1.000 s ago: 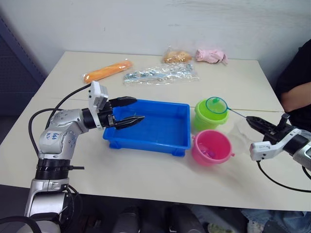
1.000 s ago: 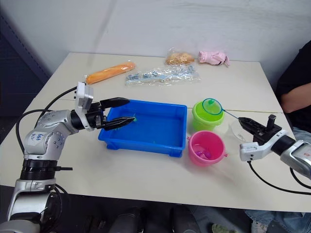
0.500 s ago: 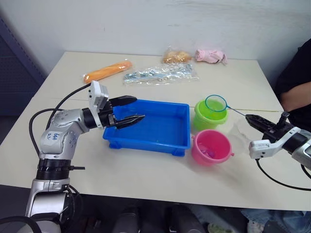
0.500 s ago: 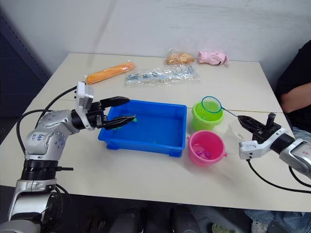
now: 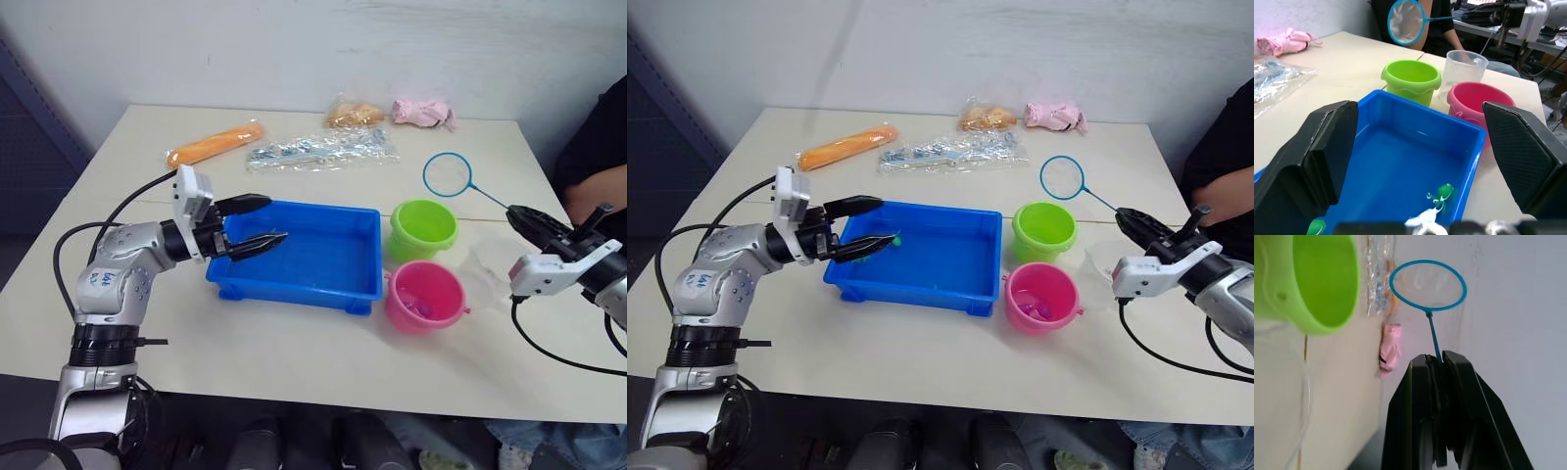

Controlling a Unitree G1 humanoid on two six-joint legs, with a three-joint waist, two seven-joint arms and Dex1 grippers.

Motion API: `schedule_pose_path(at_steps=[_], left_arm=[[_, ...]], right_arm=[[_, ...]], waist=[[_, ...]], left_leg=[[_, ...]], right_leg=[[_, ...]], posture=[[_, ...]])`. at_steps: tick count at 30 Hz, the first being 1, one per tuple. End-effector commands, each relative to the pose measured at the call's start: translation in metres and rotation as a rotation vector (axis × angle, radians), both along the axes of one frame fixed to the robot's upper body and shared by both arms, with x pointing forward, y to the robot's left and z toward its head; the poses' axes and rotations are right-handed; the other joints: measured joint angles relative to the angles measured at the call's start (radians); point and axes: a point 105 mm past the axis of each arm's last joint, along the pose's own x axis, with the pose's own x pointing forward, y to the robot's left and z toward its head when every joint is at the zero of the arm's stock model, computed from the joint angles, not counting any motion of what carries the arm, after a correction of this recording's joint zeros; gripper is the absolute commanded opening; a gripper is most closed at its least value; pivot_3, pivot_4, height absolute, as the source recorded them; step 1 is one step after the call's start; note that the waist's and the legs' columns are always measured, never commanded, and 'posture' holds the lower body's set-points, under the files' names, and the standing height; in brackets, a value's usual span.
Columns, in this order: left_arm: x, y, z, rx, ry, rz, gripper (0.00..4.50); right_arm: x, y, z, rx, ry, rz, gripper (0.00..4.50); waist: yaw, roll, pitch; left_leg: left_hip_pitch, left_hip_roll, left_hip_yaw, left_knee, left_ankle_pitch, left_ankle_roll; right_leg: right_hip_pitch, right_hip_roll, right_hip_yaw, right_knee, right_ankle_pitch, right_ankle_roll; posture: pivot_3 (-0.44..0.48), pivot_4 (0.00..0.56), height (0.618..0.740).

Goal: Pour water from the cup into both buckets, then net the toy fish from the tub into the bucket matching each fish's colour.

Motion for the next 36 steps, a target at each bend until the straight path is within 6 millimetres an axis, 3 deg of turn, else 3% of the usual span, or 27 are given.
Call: schedule_pose_path(at_steps=[1, 6, 9, 12, 19, 26, 36], left_arm=[[-0.011, 0.023, 0.010, -0.014, -0.050, 0.032, 4.36], [-0.018, 0.058, -0.003, 0.014, -0.048, 0.140, 4.36], [-0.021, 0.068, -0.004, 0.021, -0.054, 0.175, 4.36], [-0.031, 0.075, -0.008, 0.042, -0.037, 0.185, 4.36], [-0.044, 0.073, -0.015, 0.075, -0.019, 0.179, 4.36], [-0.049, 0.071, -0.016, 0.088, 0.012, 0.170, 4.36], [-0.053, 0.063, -0.019, 0.143, 0.032, 0.116, 4.36]], right_arm=[[-0.008, 0.021, 0.022, 0.303, 0.134, 0.149, 0.00], [-0.014, 0.069, 0.019, 0.447, 0.484, 0.358, 0.00], [-0.008, 0.084, 0.016, 0.419, 0.556, 0.366, 0.00], [-0.010, 0.108, -0.006, 0.253, 0.712, 0.412, 0.00], [0.010, 0.106, -0.024, 0.026, 0.737, 0.331, 0.00], [0.024, 0.110, -0.038, -0.079, 0.761, 0.325, 0.00], [0.026, 0.121, -0.062, -0.178, 0.854, 0.355, 0.00]], waist=[[-0.002, 0.000, 0.000], [-0.001, 0.000, 0.000], [0.006, 0.000, 0.000], [0.008, 0.000, 0.000], [0.008, 0.000, 0.000], [0.002, 0.000, 0.000], [0.005, 0.000, 0.000]], left_leg=[[0.000, 0.000, 0.000, 0.000, 0.000, 0.000], [0.001, 0.000, -0.002, 0.000, -0.003, 0.006], [0.001, 0.000, -0.004, 0.000, -0.004, 0.007], [0.000, 0.000, -0.004, 0.000, -0.004, 0.008], [-0.002, -0.001, -0.004, -0.001, -0.006, 0.010], [-0.002, -0.001, -0.004, -0.002, -0.006, 0.010], [-0.002, -0.001, -0.004, -0.002, -0.006, 0.010]], right_leg=[[0.000, 0.000, 0.000, 0.000, 0.000, 0.000], [0.002, -0.001, -0.001, 0.000, 0.000, 0.000], [0.002, -0.002, -0.003, -0.001, 0.000, 0.000], [0.002, -0.002, -0.003, -0.003, 0.000, 0.000], [0.001, -0.004, -0.004, -0.007, 0.000, 0.000], [0.000, -0.003, -0.004, -0.006, 0.000, 0.000], [0.000, -0.004, -0.004, -0.006, 0.000, 0.000]], posture=[[0.000, 0.150, 0.740], [0.000, 0.150, 0.740], [0.000, 0.150, 0.740], [0.000, 0.150, 0.740], [0.000, 0.150, 0.740], [0.000, 0.150, 0.740], [0.000, 0.150, 0.740]])
